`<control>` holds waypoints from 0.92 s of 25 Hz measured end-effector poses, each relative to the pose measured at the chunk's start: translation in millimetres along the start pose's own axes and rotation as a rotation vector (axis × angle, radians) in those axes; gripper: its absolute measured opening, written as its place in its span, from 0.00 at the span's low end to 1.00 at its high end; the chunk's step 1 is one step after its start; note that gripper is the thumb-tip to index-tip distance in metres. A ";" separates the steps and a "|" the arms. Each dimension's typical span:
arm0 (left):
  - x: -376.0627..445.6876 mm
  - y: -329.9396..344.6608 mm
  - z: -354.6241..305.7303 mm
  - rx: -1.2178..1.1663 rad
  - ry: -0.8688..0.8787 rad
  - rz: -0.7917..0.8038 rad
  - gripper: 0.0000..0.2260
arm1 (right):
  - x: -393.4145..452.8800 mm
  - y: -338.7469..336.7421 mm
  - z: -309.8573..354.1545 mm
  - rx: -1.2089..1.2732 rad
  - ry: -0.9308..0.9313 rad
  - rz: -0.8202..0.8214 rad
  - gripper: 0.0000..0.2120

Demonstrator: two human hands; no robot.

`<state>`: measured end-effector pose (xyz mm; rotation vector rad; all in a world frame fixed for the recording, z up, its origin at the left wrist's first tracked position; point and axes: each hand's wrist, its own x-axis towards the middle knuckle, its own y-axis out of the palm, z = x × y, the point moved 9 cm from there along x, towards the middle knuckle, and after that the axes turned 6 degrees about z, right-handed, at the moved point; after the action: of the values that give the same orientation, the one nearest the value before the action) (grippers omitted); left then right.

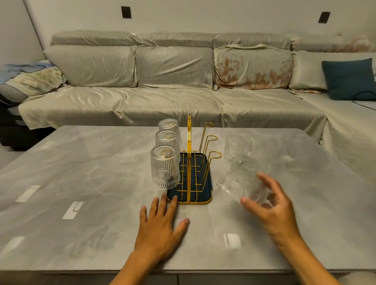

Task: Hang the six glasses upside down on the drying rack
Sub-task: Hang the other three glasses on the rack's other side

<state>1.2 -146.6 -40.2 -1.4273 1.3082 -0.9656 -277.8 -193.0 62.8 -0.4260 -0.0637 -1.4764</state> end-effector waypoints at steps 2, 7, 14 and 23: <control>-0.4 1.1 -1.3 0.000 0.002 -0.007 0.34 | 19.1 -18.1 37.5 0.062 -0.102 -0.078 0.31; 0.1 3.1 -0.4 0.006 -0.007 0.003 0.33 | 66.1 -17.7 108.3 -0.070 -0.276 -0.134 0.24; -0.5 1.5 -2.5 0.012 -0.010 0.004 0.35 | 91.3 20.8 106.6 -0.307 -0.288 -0.048 0.23; 0.9 2.4 -1.7 0.011 -0.018 0.000 0.34 | 91.3 54.5 82.1 -0.469 -0.299 0.075 0.23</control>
<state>-0.9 -147.7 -42.1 -1.4253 1.2877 -0.9564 -197.4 -251.8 152.9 -1.0172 0.0630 -1.3391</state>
